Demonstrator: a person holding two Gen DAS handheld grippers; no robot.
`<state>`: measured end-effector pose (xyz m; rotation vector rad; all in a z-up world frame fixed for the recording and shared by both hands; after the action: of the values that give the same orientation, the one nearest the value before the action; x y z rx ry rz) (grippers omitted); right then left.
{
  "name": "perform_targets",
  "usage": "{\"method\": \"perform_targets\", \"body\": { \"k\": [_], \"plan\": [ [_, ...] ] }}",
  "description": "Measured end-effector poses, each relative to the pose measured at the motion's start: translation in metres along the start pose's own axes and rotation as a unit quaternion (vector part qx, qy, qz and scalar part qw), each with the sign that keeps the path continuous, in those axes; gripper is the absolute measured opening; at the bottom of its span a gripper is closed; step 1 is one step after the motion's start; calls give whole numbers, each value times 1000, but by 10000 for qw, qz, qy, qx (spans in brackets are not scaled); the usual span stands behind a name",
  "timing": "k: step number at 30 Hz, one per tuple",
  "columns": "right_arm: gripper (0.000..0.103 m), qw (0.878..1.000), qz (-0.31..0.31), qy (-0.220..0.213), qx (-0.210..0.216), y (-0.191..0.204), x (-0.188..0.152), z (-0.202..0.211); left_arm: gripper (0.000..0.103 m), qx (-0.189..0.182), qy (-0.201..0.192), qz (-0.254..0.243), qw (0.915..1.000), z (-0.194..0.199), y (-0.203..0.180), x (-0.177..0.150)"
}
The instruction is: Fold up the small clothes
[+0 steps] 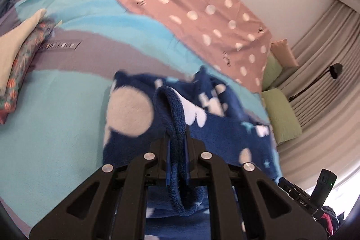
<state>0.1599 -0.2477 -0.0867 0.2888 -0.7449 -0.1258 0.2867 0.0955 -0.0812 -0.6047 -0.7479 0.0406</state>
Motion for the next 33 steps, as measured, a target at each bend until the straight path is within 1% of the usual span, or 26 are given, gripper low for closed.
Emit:
{"method": "perform_targets", "body": {
  "k": [2,3,4,5,6,7,8,9,10,11,12,13,15,17,19,20,21,22,23,25,27,29,30,31,32,33],
  "plan": [
    [31,9997,129,-173,70,10,9,4,9,-39,-183,-177,9997,10,-15,11],
    [31,9995,190,-244,45,14,15,2,10,30,-261,-271,9993,15,-20,16],
    [34,9995,218,-239,9,18,17,-1,11,119,-282,-319,9990,17,-22,16],
    [35,9996,230,-89,-96,17,16,-12,12,282,-278,-349,9986,17,-19,18],
    [37,9994,224,149,-231,15,11,-25,15,593,-201,-367,9974,11,-8,14],
    [36,9978,181,496,-411,8,2,-42,18,942,-77,-415,9947,3,2,8],
    [35,9960,122,716,-527,1,-6,-52,18,1399,92,-448,9891,-6,17,0],
    [35,9943,64,891,-591,-6,-16,-60,18,1797,348,-362,9824,-15,36,-12],
    [36,9949,100,839,-546,-6,-17,-59,18,1801,493,-222,9822,-18,45,-20],
    [36,9947,195,841,-551,-4,-17,-55,18,1658,526,-55,9847,-18,50,-25],
    [37,9942,249,895,-551,-3,-16,-51,19,1541,450,66,9870,-14,53,-26],
    [37,9945,219,891,-506,-2,-12,-46,20,1537,376,69,9874,-10,52,-24],
    [38,9965,139,761,-302,2,5,-36,23,1496,144,-65,9886,-1,40,-10],
    [44,9981,157,543,-237,5,28,-29,30,1342,-53,-293,9905,-1,20,7],
    [55,9985,310,364,-258,16,62,-31,49,1189,-140,-645,9907,-8,-8,19],
    [57,9984,363,388,-187,21,70,-36,52,1069,-98,-848,9906,-19,-22,23],
    [57,9979,383,517,-8,26,82,-51,56,938,7,-991,9906,-30,-36,21],
    [57,9975,337,622,91,28,90,-63,59,807,165,-1105,9905,-44,-47,23],
    [57,9974,200,690,111,26,101,-81,59,766,374,-1151,9897,-64,-52,23],
    [57,9970,74,767,-17,22,114,-107,59,771,647,-1086,9890,-90,-53,22],
    [57,9962,50,865,-80,19,125,-135,59,663,956,-994,9882,-117,-52,18],
    [59,9949,-117,1000,-27,15,133,-159,59,682,1138,-1014,9860,-133,-50,18],
    [64,9936,-253,1100,61,12,132,-168,59,684,1221,-1047,9846,-143,-49,18],
    [66,9907,-443,1268,208,10,131,-180,51,664,1255,-1068,9841,-147,-48,17],
    [62,9867,-619,1462,339,10,128,-193,36,606,1264,-1093,9841,-151,-49,17],
    [24,9848,-659,1572,336,8,126,-200,7,437,1339,-1083,9841,-154,-52,19]
  ]
}}
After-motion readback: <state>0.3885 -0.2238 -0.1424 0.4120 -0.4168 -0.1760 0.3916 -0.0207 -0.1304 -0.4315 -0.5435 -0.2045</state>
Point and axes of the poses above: each gripper's, at about its wrist camera, not at the fingertips, and z roughly against the way its jaws point, y to its left, x to its top, the point moved 7 cm from there along -z, roughly the way its jaws point, and after that the axes turned 3 degrees about -z, right-handed, at the moved point
